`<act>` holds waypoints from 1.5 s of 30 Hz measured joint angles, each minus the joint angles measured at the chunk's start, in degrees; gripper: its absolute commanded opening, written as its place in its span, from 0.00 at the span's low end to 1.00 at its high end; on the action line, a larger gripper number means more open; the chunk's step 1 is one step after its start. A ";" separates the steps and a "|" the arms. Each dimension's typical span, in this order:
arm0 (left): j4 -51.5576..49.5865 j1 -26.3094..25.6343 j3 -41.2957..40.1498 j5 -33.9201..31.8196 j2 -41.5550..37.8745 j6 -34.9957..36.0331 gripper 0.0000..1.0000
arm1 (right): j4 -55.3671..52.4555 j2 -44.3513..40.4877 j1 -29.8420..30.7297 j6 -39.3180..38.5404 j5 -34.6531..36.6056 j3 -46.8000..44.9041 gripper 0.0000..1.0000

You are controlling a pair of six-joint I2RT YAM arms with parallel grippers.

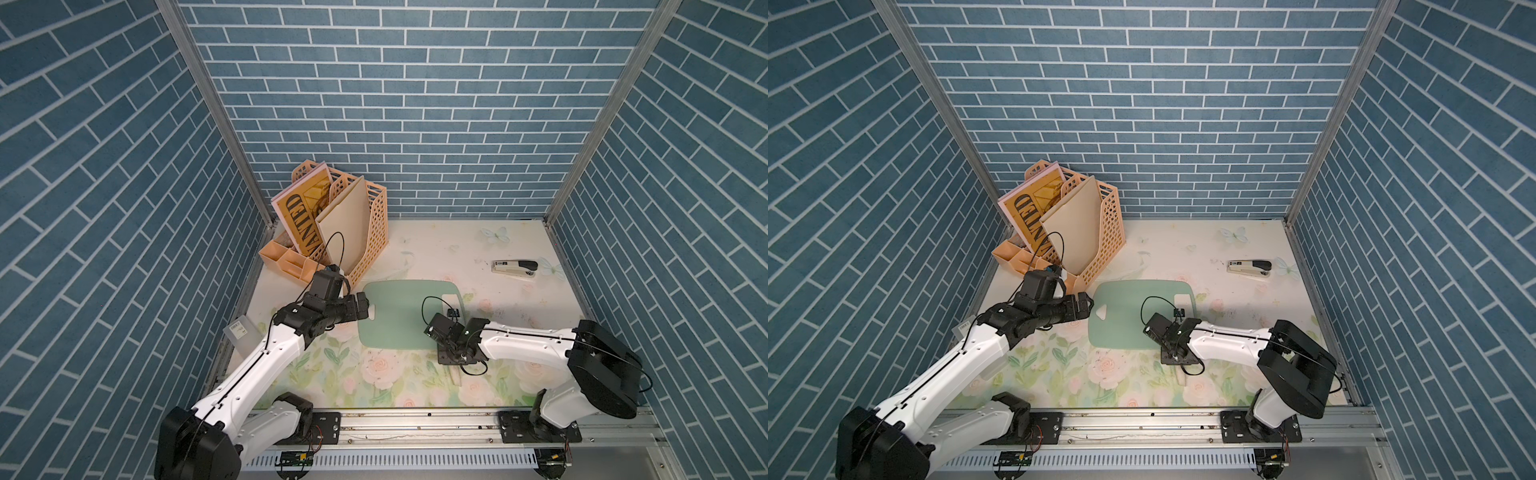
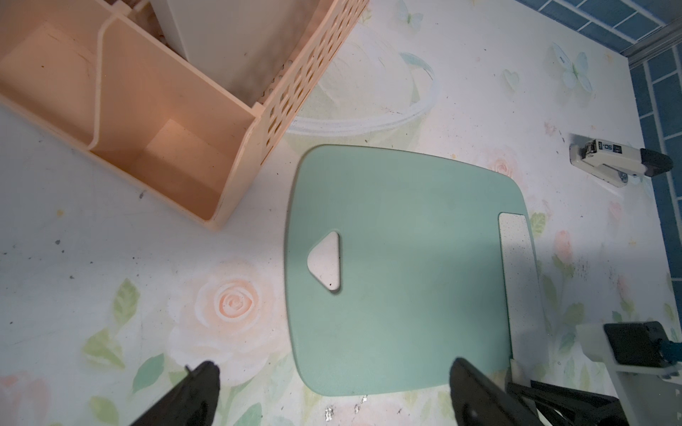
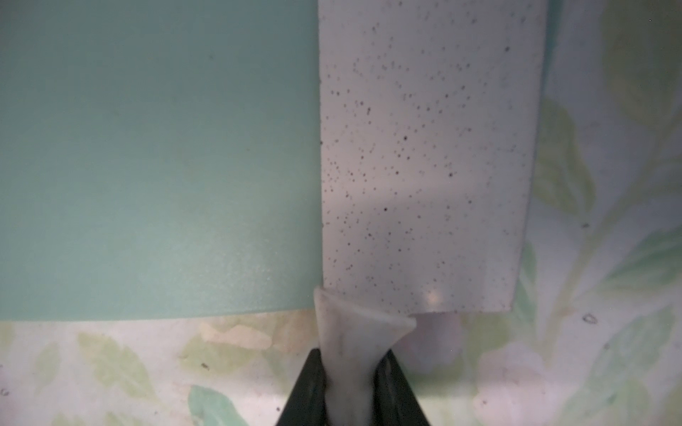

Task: Align the knife with the edge of the cutting board
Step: Place the knife at the edge of the cutting board.

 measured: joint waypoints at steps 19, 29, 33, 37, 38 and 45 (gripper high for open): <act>0.00 0.00 0.00 -0.02 0.00 0.00 1.00 | 0.04 0.00 0.04 0.00 0.15 -0.07 0.00; -0.09 0.00 0.00 0.00 0.00 0.00 1.00 | 0.37 -1.03 0.04 0.00 0.55 -1.14 0.00; -0.20 0.00 0.00 0.00 0.00 0.00 1.00 | 0.26 -1.29 -0.09 0.00 0.83 -1.38 0.00; -0.31 0.00 0.00 0.00 0.00 0.00 1.00 | 0.15 -1.31 -0.09 -0.02 0.85 -1.40 0.00; -0.35 0.00 0.00 0.00 0.00 0.00 1.00 | 0.15 -1.31 -0.13 0.00 0.85 -1.40 0.00; -0.37 0.00 0.00 0.00 0.02 0.00 1.00 | 0.17 -1.51 -0.37 -0.02 0.85 -1.57 0.00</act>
